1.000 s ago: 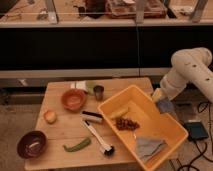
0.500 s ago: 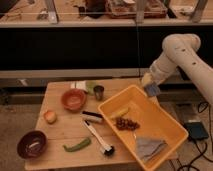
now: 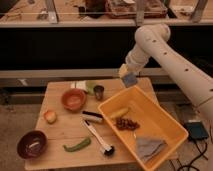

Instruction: Place sponge in metal cup

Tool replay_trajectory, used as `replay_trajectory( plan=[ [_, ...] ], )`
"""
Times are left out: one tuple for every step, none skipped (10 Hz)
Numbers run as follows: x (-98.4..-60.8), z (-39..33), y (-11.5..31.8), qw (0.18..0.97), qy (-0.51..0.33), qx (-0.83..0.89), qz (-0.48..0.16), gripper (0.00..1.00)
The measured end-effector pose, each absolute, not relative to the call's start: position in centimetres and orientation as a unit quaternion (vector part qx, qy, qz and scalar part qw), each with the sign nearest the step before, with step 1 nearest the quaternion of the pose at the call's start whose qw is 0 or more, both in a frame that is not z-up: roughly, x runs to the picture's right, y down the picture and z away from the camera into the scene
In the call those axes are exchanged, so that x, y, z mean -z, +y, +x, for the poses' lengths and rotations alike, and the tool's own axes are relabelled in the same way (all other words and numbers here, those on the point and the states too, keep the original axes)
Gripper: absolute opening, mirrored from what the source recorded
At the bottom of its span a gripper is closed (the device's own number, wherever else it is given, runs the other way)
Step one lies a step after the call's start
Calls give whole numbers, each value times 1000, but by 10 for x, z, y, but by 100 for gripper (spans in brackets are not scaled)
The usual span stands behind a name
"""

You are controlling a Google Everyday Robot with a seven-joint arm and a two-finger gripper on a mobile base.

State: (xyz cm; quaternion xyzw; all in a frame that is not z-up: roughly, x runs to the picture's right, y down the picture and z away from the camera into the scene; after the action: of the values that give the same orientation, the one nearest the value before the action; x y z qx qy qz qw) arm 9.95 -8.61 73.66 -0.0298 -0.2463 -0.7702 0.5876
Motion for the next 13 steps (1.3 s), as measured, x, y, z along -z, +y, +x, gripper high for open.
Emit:
replay_trajectory(
  plan=[
    [-742, 78, -90, 582, -250, 774, -23, 34],
    [-748, 58, -93, 575, -253, 778, -18, 34],
    [-755, 36, -96, 569, -255, 781, -12, 34],
    [-767, 16, -97, 564, -258, 785, -8, 34],
    [-780, 5, -94, 560, -261, 786, -7, 34],
    [-792, -1, -87, 554, -263, 790, -8, 34],
    [-805, -5, -78, 548, -268, 792, -11, 34],
    [-818, -5, -69, 544, -272, 794, -18, 34],
    [-827, -5, -62, 540, -277, 795, -25, 34],
    [-838, -6, -54, 534, -283, 796, -35, 34],
    [-844, -9, -51, 528, -286, 799, -39, 34],
    [-847, -11, -49, 523, -287, 802, -42, 34],
    [-851, -15, -47, 516, -286, 806, -46, 34]
  ],
)
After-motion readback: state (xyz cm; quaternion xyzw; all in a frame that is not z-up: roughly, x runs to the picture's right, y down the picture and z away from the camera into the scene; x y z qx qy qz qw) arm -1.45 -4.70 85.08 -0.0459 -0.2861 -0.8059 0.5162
